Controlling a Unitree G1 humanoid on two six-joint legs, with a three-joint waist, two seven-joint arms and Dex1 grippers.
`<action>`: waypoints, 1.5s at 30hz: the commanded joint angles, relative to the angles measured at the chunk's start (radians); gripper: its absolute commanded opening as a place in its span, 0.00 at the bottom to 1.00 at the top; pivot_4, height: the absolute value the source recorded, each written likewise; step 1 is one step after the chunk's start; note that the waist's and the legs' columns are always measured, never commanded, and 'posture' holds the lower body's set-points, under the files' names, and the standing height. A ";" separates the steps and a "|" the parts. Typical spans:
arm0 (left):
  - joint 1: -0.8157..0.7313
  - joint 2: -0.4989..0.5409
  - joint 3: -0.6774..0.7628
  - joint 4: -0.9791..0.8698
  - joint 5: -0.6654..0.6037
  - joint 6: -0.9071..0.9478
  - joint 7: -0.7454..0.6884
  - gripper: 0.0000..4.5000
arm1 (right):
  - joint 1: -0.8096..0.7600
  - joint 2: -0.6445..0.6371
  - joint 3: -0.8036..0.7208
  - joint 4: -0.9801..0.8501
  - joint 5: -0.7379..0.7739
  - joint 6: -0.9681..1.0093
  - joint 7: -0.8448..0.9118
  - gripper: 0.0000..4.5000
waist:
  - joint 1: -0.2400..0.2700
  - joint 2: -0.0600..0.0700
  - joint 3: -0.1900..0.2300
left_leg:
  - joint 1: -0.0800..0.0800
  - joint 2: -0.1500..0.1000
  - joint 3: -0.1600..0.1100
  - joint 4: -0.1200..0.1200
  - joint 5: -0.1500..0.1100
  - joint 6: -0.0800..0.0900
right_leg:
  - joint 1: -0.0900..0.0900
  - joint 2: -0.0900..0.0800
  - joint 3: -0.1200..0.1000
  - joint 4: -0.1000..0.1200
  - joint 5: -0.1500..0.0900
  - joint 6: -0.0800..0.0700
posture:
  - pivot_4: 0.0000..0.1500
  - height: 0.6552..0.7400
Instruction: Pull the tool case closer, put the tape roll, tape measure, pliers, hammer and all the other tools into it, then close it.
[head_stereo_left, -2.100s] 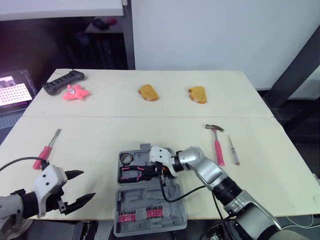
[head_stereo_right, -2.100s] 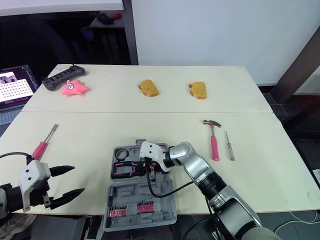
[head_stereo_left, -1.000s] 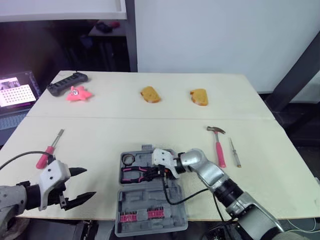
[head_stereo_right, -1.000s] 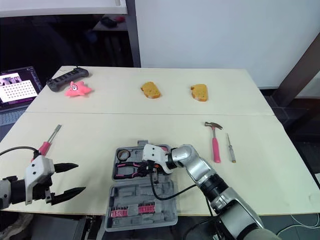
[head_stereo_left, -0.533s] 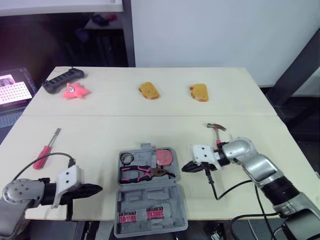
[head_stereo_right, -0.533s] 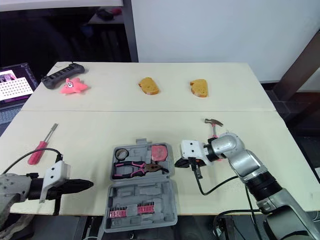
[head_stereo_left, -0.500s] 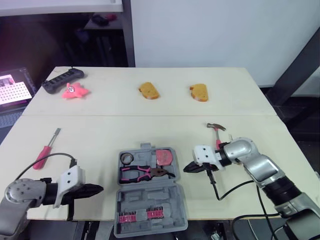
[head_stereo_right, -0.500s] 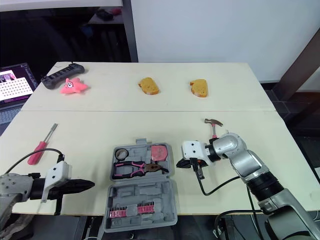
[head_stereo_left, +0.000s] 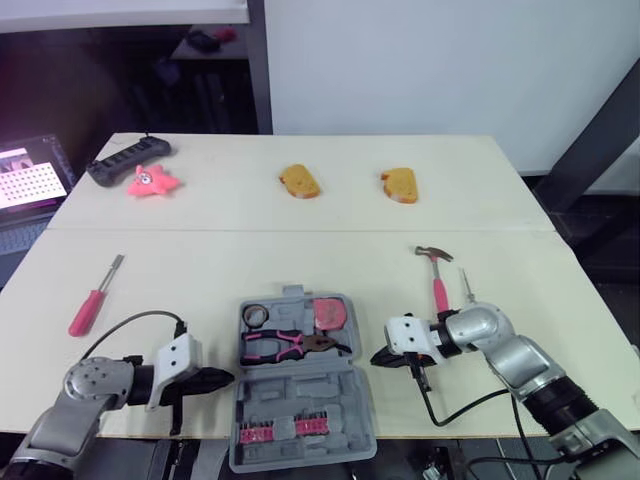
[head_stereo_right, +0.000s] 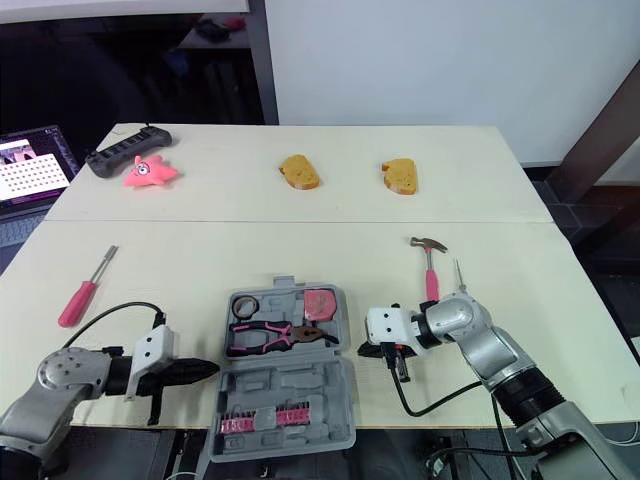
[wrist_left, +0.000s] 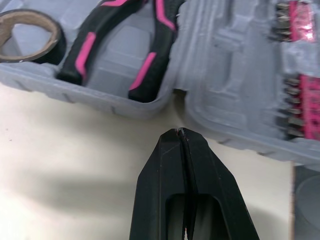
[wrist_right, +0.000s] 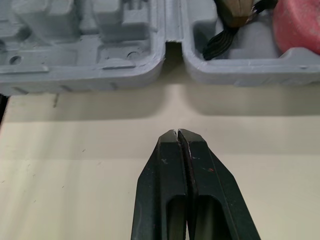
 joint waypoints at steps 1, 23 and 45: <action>0.001 -0.012 -0.014 -0.019 0.003 -0.016 0.014 0.01 | -0.001 0.023 0.001 -0.038 0.001 -0.005 -0.011 0.00 | 0.000 0.000 0.000 | 0.000 0.000 0.000 0.000 0.000 0.000 | 0.000 0.000 0.000 0.000 0.000 0.000 | 1.00 0.70; -0.082 -0.131 -0.043 -0.031 -0.013 0.051 0.106 0.01 | 0.028 0.120 -0.011 -0.129 0.030 0.128 -0.047 0.00 | 0.026 0.000 0.000 | 0.000 0.000 0.000 0.002 0.000 0.000 | 0.002 0.000 0.000 0.000 0.001 0.001 | 1.00 0.70; -0.274 -0.209 -0.097 0.093 0.096 0.119 0.210 0.01 | -0.088 0.166 -0.057 0.057 -0.014 0.143 -0.130 0.00 | 0.027 0.000 -0.001 | 0.000 0.000 -0.001 0.002 0.001 -0.001 | 0.002 0.001 0.000 0.000 0.003 0.005 | 1.00 0.70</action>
